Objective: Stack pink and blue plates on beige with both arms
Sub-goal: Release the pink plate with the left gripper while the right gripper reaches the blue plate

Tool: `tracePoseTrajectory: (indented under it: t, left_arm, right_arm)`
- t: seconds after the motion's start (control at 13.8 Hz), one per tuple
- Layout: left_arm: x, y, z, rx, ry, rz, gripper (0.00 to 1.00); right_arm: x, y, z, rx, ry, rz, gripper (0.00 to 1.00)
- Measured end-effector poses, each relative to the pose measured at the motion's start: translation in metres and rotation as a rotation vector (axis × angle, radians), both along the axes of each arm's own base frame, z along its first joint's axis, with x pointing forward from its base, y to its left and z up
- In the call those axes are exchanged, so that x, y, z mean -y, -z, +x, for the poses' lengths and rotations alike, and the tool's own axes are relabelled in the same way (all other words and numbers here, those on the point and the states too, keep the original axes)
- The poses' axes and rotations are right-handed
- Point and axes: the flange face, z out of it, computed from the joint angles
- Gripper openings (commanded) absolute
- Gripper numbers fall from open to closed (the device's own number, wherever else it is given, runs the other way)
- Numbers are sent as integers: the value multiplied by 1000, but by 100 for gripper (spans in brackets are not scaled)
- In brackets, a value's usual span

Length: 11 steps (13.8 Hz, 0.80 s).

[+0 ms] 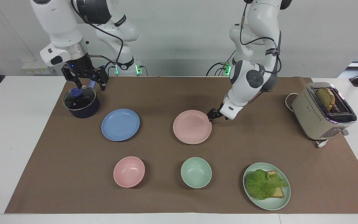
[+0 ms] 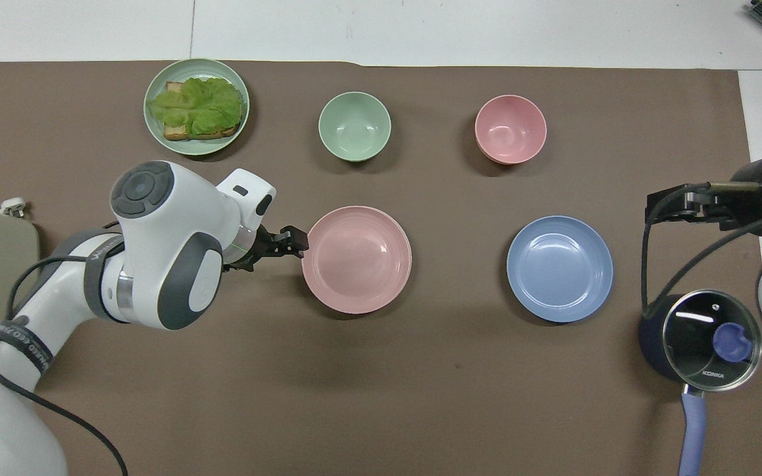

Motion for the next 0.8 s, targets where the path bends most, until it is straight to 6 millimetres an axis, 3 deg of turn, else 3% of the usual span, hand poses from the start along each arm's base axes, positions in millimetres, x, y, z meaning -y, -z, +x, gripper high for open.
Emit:
tracePoseTrajectory:
  t: [0.22,0.51,0.65,0.8]
  left_arm:
    - [-55,-20,24,48,24,59,100]
    - [-127,-42,38,91,87,92,100]
    - [-157,-63,41,121,104,93,100]
    - [-183,-96,42,139,126,109,100]
  right_arm:
    - [10,50,6,15,-29,14,100]
    - [33,138,1,33,-48,53,100]
    - [43,177,-4,26,-46,58,100]
    - [48,200,-7,-1,-36,61,100]
